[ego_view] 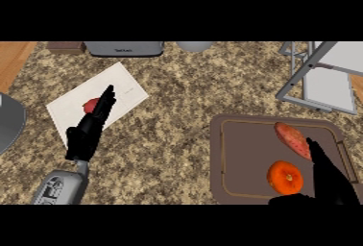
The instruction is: Pick the squash from the tray and place it in the tiered shelf
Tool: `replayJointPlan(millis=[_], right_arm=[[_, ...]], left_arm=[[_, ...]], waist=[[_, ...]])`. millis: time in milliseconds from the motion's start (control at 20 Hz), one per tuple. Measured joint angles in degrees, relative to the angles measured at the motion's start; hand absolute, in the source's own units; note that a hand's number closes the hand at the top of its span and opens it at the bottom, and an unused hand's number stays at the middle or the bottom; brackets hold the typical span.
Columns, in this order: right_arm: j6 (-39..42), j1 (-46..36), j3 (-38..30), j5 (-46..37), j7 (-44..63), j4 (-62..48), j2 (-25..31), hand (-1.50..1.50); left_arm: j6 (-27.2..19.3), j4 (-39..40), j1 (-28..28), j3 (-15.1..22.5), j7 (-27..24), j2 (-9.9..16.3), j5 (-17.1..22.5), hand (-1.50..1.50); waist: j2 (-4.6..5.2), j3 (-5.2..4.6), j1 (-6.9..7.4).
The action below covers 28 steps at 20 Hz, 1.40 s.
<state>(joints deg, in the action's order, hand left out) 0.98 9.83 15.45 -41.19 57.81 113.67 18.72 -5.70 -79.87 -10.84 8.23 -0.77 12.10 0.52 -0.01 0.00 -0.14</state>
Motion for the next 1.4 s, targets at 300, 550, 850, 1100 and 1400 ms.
replayJointPlan(millis=[300,550,850,1100,1400], right_arm=[[0.0,-0.2,-0.5,-2.0,-2.5,-3.8,-3.1,-1.50],[0.8,1.1,-1.6,-2.5,-4.9,-4.8,-4.3,1.50],[1.8,0.1,-1.1,-4.5,-8.5,-9.4,-4.4,1.50],[3.0,0.5,-1.4,-5.5,-13.6,-9.3,-2.3,1.50],[12.1,-0.6,6.1,-1.9,-36.2,-6.4,10.4,1.50]], left_arm=[[1.3,-1.8,0.9,-1.0,0.9,-1.1,-1.7,0.00],[1.7,-0.7,0.4,-2.0,0.7,-2.6,-3.3,0.00],[2.5,-3.0,1.5,-2.2,1.8,-3.1,-4.3,0.00],[3.2,-3.7,1.6,-2.9,2.6,-3.6,-4.7,0.00],[3.6,-3.6,1.0,-1.9,2.6,-4.3,-4.9,0.00]], waist=[[-0.01,0.01,0.04],[-0.01,0.01,-0.02],[-0.10,-0.12,0.08],[-0.10,-0.11,0.00],[-0.25,0.37,2.72]])
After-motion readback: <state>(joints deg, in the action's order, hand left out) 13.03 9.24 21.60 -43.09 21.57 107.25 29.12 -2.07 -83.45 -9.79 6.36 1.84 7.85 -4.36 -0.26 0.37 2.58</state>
